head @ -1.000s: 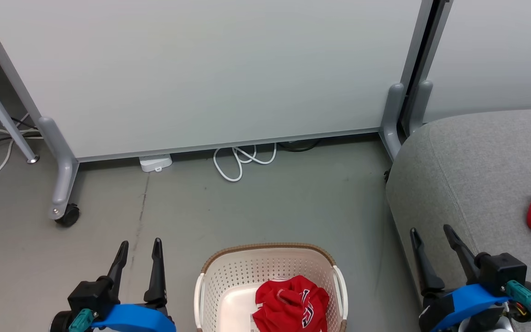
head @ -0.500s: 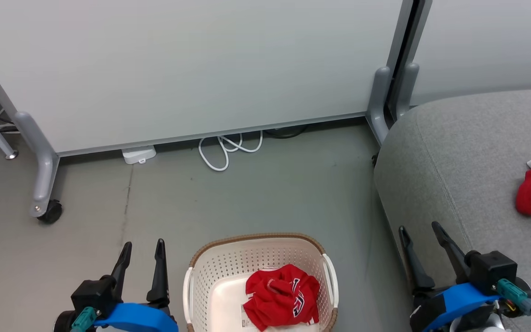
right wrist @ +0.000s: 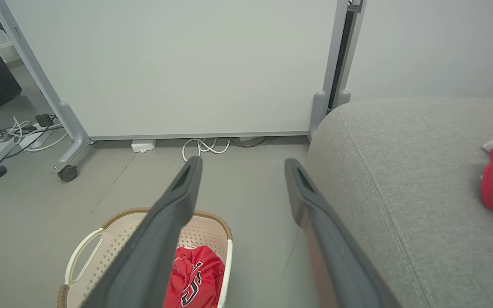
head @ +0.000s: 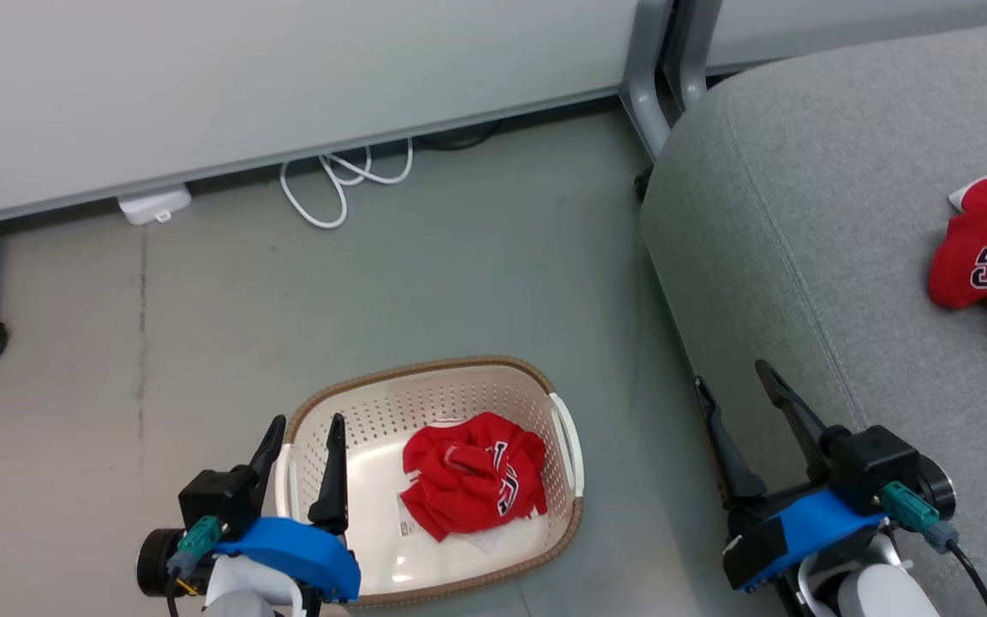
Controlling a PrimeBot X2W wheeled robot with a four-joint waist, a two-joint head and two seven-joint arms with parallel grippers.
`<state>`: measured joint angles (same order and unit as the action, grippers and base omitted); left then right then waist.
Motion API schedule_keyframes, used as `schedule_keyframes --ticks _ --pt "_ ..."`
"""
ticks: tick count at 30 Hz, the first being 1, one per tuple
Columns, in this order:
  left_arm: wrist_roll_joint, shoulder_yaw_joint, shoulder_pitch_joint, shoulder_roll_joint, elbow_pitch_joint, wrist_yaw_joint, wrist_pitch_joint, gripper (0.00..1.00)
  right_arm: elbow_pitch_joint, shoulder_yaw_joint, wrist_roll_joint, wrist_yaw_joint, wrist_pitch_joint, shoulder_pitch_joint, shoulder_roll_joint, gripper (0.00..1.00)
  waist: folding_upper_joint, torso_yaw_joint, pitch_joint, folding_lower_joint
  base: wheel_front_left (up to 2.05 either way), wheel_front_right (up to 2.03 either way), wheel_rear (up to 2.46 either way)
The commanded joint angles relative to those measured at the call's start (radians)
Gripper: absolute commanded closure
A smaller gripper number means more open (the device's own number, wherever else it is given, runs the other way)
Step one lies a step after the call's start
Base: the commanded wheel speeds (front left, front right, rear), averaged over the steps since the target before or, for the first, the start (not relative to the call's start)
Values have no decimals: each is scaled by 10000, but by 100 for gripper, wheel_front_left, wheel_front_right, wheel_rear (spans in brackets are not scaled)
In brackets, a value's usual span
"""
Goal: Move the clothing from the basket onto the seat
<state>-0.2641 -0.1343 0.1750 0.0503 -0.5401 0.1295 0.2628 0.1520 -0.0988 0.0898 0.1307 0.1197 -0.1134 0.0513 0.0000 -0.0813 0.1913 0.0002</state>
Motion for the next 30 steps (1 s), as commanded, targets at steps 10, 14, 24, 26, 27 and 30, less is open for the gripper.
schedule_keyframes --ticks 10,14,24,26,27,30 --pt "-209 -1292 1946 195 -1888 9 29 0 82 -627 303 1 387 -1020 -15 0 0 -1175 2629 -2 0 0 0" --pt "-485 -1848 2738 360 -2722 9 30 0 130 -840 392 1 541 -1352 -18 0 0 -1395 3399 -2 0 0 0" --pt "-1162 -2802 4566 699 -4450 9 -8 0 183 -1269 746 1 1029 -2006 -19 0 0 -1982 5143 -2 0 0 0" --pt "-1152 -3049 4835 784 -4658 9 -4 0 213 -1367 877 1 1122 -2144 -19 0 0 -2108 5399 -2 0 0 0" --pt "-1158 -3163 4967 849 -4769 9 -9 0 220 -1440 965 1 1143 -2217 -19 0 0 -2180 5530 -2 0 0 0" --pt "-1277 -3350 5304 998 -5083 9 -43 0 316 -1620 1164 1 1272 -2306 -17 0 0 -2374 5824 -2 0 0 0"
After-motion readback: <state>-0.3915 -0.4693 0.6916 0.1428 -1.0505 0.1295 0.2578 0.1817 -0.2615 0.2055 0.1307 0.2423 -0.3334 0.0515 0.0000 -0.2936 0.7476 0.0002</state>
